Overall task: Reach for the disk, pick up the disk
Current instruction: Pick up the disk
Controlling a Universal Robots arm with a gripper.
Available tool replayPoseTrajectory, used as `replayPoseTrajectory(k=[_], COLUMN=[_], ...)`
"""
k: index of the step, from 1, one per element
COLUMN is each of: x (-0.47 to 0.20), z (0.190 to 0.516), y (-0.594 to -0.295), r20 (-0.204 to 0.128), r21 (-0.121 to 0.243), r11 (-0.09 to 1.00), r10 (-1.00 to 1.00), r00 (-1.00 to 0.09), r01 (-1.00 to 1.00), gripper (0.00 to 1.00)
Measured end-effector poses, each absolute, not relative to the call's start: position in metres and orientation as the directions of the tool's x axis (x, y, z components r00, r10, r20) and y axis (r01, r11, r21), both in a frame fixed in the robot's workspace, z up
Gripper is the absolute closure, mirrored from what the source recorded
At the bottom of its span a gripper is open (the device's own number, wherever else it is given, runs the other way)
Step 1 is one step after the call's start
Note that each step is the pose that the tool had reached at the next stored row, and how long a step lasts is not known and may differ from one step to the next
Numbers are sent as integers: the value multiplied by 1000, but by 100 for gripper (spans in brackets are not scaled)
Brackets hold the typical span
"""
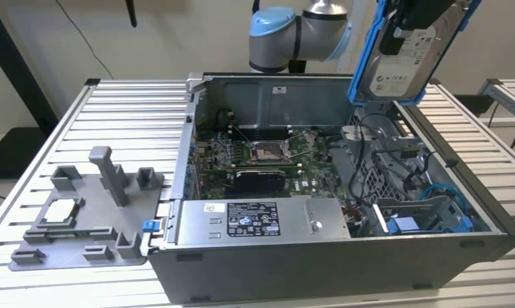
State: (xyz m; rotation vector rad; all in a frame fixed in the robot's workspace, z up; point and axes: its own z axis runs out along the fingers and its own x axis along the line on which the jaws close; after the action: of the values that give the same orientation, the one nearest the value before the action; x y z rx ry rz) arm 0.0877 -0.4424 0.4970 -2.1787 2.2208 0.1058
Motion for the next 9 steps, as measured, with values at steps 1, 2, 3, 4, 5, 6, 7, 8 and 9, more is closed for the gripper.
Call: replayPoseTrajectory(k=[1,2,3,4,5,6,7,8,9], x=[88,88,88,88,88,88,88,88,88], z=[497,497,497,497,497,497,497,497,497], y=[-444,-447,-448,-450,-452,-454,-456,-459,-461], r20=[-68,-68,-68,-68,-68,-68,-68,-68,-68], r21=[28,28,28,28,28,28,28,28,28], r11=[18,18,18,18,18,18,18,18,18], r10=[-997,-997,-997,-997,-997,-997,-997,-997,-997], r00=[-20,-20,-20,-20,-20,-20,-20,-20,-20], r01=[-999,-999,-999,-999,-999,-999,-999,-999,-999], gripper=[100,100,100,100,100,100,100,100,100])
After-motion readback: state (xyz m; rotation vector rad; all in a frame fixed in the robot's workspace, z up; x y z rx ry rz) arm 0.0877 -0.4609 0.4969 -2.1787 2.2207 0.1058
